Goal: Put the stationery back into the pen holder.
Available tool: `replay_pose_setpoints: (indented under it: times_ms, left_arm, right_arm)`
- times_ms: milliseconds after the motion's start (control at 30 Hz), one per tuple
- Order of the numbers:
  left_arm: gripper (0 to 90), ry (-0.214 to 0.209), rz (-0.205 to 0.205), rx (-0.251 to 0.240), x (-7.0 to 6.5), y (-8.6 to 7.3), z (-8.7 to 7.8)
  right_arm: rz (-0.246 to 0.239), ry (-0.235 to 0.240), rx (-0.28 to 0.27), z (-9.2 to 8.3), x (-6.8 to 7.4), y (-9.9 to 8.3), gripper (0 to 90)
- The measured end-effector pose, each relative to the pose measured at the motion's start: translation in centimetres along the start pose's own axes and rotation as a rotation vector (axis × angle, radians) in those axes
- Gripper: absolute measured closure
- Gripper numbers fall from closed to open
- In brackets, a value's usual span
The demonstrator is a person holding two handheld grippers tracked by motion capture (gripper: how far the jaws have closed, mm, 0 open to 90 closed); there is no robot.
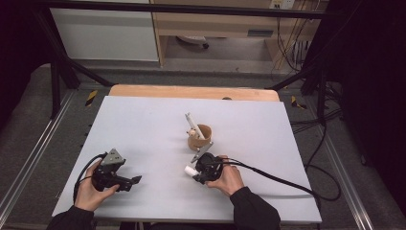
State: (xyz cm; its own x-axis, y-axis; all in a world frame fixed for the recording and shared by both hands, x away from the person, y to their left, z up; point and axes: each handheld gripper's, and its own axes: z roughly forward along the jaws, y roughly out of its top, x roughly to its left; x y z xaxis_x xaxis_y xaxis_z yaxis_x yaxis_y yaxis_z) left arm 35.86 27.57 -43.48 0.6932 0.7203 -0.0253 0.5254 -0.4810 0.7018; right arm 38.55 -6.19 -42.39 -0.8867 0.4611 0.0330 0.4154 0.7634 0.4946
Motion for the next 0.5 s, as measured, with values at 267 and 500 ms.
replay_pose_setpoints:
  times_ms: [267,500]
  left_arm:
    - [7.1,0.001,-0.001,-0.001,0.03,-0.01,-0.04]
    - [7.0,0.000,0.001,0.001,-0.04,0.01,0.02]
  right_arm:
    - [0.009,0.009,-0.015,0.85,-0.02,-0.17,69.2]
    - [-0.017,0.001,0.031,0.53,0.04,-0.29,69.5]
